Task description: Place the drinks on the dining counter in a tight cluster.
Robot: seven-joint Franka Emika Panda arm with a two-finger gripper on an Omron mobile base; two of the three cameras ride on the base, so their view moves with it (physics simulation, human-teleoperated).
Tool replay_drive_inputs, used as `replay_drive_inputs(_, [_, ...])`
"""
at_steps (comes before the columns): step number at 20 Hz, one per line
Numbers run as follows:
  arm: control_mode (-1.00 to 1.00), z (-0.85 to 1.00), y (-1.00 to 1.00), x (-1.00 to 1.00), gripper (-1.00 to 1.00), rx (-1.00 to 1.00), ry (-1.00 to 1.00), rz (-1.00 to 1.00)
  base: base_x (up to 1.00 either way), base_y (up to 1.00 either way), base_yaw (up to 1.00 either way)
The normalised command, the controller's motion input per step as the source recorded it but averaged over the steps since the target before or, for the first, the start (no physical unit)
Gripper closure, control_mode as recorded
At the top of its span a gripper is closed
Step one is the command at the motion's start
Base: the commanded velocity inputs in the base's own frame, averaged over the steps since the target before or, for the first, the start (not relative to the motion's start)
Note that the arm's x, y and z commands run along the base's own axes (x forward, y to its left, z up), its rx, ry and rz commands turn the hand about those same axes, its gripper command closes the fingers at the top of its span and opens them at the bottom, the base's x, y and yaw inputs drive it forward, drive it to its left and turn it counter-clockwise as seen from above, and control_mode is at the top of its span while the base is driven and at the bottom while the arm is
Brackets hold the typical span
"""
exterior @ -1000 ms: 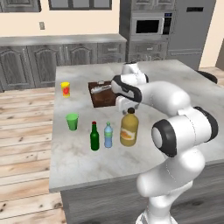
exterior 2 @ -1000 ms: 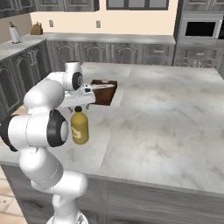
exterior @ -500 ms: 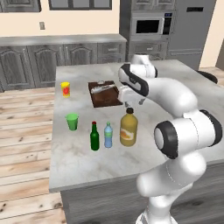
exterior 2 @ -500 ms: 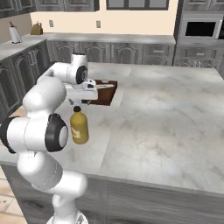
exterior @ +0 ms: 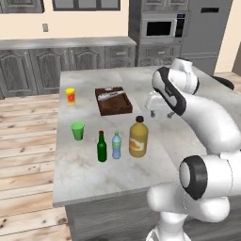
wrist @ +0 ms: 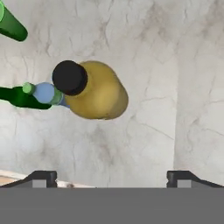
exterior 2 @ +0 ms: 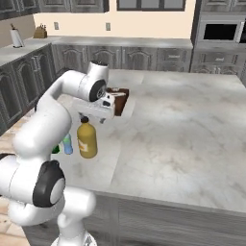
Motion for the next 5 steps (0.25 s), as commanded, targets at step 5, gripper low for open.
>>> replay_drive_inputs(5, [-1.00, 0.54, 0.00, -0.60, -1.00, -0.03, -0.07, 0.00, 0.00, 0.00, 0.00])
